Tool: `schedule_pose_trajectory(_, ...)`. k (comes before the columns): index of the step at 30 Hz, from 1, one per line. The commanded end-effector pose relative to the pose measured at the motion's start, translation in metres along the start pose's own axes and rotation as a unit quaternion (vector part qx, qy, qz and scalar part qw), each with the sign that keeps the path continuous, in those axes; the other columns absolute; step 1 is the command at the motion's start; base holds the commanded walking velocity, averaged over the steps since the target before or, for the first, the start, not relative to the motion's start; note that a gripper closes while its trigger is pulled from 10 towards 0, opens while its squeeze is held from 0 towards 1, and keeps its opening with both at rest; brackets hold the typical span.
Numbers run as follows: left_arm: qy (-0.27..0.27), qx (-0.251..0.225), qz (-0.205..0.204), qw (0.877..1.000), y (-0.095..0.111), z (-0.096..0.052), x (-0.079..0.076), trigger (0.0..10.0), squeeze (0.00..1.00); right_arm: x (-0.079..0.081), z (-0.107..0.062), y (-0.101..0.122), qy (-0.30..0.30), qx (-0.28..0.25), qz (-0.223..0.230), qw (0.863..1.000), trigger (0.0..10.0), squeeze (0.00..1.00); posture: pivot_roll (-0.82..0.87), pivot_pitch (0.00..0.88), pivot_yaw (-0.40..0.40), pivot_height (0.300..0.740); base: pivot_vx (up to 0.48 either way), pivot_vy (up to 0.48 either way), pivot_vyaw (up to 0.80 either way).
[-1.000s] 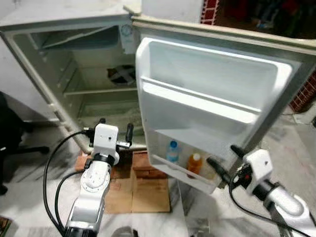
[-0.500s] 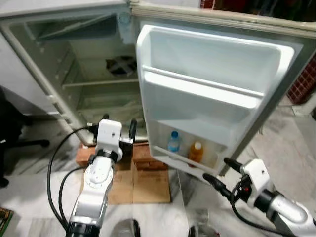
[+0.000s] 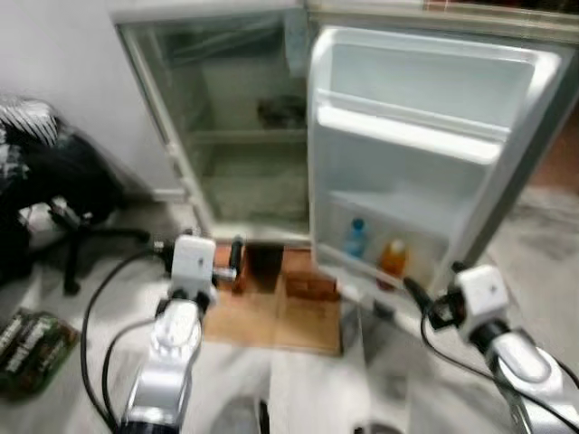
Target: Restocking fridge
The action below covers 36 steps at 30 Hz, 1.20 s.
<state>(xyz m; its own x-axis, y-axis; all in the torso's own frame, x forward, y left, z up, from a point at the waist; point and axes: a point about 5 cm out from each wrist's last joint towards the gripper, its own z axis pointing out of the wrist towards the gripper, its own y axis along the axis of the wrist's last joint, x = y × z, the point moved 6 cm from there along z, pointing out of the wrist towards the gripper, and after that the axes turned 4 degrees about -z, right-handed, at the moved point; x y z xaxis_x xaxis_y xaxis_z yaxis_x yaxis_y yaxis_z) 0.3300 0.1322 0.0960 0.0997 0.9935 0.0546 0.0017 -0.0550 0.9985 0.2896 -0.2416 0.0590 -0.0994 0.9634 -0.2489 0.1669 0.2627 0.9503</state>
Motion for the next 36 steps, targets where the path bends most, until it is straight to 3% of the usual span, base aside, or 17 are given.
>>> schedule_pose_trajectory(1, 0.001, -0.011, 0.002, 1.000, 0.008, 0.003, 0.005, 10.0, 0.00, -0.006, 0.006, 0.025, -0.032, -0.046, 0.001, 0.998, 10.0, 0.00, -0.08, 0.067, 0.094, 0.740, 0.274, 0.000, 0.00)
schedule_pose_trajectory(11, 0.009, -0.023, 0.001, 1.000, 0.017, 0.007, 0.010, 10.0, 0.00, 0.003, 0.018, 0.056, -0.093, -0.092, 0.031, 0.991, 10.0, 0.00, -0.07, 0.086, 0.090, 0.740, 0.382, 0.000, 0.40)
schedule_pose_trajectory(17, 0.005, -0.014, 0.000, 1.000, 0.011, 0.002, 0.004, 10.0, 0.00, -0.002, 0.022, 0.061, -0.111, -0.095, 0.011, 0.989, 10.0, 0.00, -0.07, 0.089, 0.082, 0.740, 0.381, 0.000, 0.00)
schedule_pose_trajectory(36, 0.005, -0.014, 0.000, 1.000, 0.011, 0.002, 0.004, 10.0, 0.00, -0.002, 0.022, 0.061, -0.111, -0.095, 0.011, 0.989, 10.0, 0.00, -0.07, 0.089, 0.082, 0.740, 0.304, 0.000, 0.00)
